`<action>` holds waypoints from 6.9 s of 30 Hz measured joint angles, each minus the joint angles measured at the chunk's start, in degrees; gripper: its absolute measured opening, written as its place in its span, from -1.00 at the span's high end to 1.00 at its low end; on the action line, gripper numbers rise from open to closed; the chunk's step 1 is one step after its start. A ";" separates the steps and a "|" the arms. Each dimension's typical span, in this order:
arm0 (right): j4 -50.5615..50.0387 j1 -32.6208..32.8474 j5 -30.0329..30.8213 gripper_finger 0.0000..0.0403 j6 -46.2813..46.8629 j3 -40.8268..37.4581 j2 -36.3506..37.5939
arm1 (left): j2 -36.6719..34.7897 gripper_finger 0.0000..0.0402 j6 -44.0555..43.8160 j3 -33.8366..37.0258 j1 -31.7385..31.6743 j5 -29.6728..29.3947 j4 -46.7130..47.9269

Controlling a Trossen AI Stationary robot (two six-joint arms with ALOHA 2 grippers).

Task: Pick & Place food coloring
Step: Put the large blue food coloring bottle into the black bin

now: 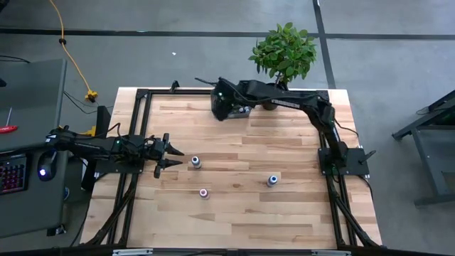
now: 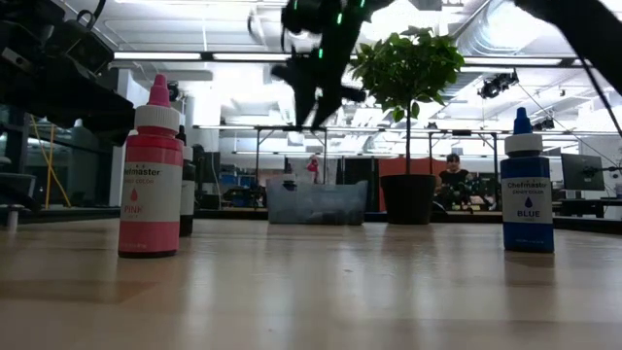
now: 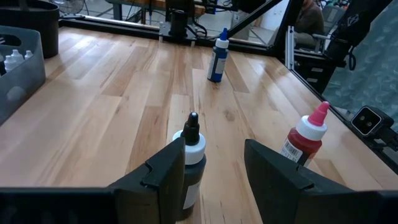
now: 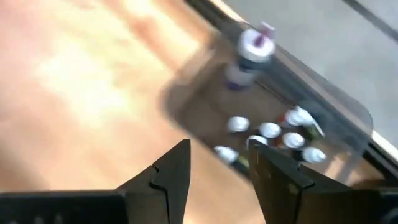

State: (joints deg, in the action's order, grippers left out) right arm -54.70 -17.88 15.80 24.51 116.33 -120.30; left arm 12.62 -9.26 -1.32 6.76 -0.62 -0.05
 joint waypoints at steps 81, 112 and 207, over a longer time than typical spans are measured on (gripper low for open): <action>11.49 38.24 -10.01 0.04 -8.06 -64.70 46.70 | -0.01 0.19 -0.01 0.00 0.00 0.00 0.00; 18.79 38.15 -15.12 -0.04 -4.31 -68.58 45.32 | -0.01 0.19 -0.02 0.00 0.01 0.00 0.00; 2.67 14.99 0.94 0.42 -17.68 0.89 11.54 | -0.02 0.19 -0.02 0.00 0.02 0.00 0.00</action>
State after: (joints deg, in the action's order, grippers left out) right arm -52.03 -2.89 16.74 6.83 117.23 -108.76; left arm 12.60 -9.28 -1.32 6.79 -0.62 -0.05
